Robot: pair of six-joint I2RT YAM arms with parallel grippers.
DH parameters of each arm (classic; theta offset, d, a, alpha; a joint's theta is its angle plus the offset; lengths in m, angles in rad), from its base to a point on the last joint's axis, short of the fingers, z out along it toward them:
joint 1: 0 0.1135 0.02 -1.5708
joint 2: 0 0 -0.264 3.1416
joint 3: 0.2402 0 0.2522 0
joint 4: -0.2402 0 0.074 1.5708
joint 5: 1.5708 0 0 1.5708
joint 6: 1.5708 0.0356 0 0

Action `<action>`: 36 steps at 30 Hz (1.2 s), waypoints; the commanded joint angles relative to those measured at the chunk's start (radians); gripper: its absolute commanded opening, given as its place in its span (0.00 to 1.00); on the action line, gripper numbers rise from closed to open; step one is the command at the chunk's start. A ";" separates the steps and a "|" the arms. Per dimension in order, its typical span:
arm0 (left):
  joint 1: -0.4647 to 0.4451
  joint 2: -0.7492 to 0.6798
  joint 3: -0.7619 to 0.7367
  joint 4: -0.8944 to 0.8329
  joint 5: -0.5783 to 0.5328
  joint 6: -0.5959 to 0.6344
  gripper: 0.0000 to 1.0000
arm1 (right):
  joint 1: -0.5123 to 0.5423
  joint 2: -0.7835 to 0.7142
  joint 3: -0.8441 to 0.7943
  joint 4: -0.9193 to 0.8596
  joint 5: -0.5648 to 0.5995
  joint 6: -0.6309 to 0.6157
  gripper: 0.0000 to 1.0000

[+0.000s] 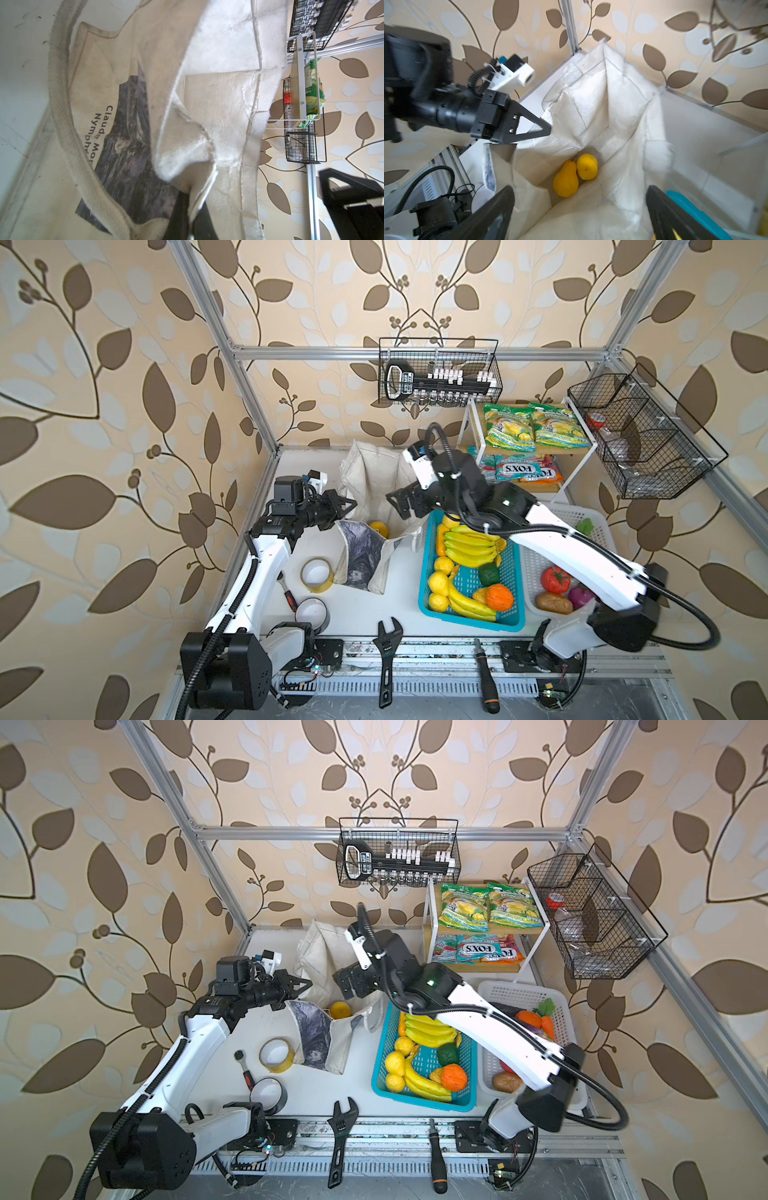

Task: Place the food into the grocery bag and tie it
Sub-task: 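Release the pear in the bag and lift the right gripper out, then move the right gripper to the green Spring Tea candy bag on the shelf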

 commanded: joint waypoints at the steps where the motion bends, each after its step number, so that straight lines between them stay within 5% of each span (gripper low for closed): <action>1: -0.002 -0.040 0.009 0.096 0.003 -0.019 0.00 | -0.055 -0.129 -0.067 -0.021 0.060 -0.009 1.00; 6: -0.002 -0.038 0.020 0.088 0.006 -0.010 0.00 | -0.235 -0.230 -0.074 -0.062 0.070 -0.036 1.00; 14: -0.002 -0.031 0.032 0.108 0.027 -0.033 0.00 | -0.624 -0.115 0.112 -0.206 -0.071 -0.042 0.98; 18: -0.003 -0.025 0.022 0.093 0.027 -0.018 0.00 | -0.814 -0.033 0.149 -0.235 -0.290 0.006 0.76; 25: -0.002 -0.007 0.013 0.108 0.044 -0.015 0.00 | -0.833 0.025 0.161 -0.225 -0.279 0.025 0.74; 36: -0.003 -0.011 0.001 0.107 0.043 -0.007 0.00 | -0.866 -0.037 0.026 -0.071 -0.314 0.075 0.58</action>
